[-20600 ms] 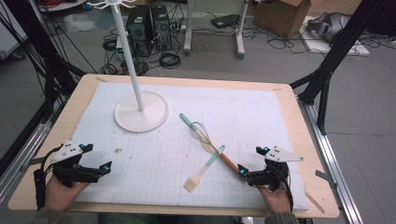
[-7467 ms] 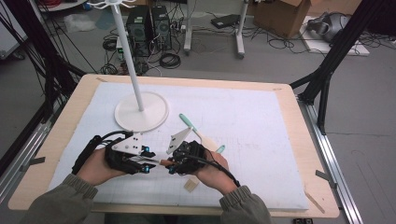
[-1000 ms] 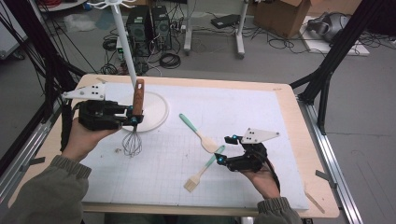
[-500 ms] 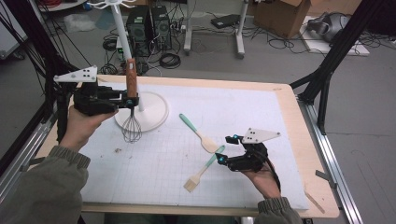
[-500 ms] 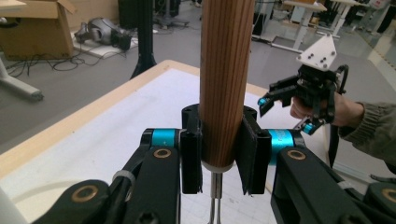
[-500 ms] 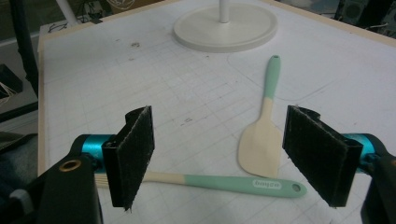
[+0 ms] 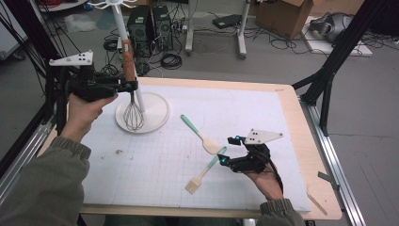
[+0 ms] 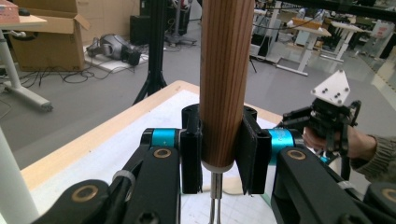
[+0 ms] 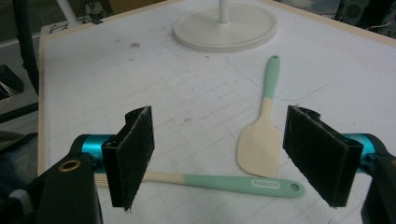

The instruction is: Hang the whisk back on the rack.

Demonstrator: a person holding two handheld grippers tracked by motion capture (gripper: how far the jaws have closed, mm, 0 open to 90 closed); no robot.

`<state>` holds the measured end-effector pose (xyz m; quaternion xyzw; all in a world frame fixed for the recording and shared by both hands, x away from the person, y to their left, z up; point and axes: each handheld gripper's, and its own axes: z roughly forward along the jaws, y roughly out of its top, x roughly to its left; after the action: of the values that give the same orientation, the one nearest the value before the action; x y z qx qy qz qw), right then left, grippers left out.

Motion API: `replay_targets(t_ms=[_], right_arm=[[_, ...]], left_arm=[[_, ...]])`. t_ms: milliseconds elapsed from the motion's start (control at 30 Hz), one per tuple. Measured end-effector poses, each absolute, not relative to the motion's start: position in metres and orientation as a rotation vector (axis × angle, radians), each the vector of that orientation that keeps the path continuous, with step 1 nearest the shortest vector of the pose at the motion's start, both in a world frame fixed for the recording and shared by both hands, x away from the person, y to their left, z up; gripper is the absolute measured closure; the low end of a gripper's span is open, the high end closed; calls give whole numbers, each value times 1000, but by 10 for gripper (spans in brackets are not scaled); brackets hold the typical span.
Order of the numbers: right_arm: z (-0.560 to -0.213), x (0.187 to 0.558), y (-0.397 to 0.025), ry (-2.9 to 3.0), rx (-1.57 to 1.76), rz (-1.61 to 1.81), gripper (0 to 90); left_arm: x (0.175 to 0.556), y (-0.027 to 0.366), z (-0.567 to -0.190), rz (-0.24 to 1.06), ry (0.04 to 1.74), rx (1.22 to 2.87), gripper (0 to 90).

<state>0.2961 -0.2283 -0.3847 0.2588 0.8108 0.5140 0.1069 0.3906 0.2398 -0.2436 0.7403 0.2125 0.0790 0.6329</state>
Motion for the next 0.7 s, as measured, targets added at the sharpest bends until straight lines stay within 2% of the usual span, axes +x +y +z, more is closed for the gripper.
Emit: replay_targets(t_ms=[700], right_arm=[[-386, 298, -228, 2393, 759, 1511, 231]], left_arm=[[426, 249, -216, 178, 526, 1595, 732]])
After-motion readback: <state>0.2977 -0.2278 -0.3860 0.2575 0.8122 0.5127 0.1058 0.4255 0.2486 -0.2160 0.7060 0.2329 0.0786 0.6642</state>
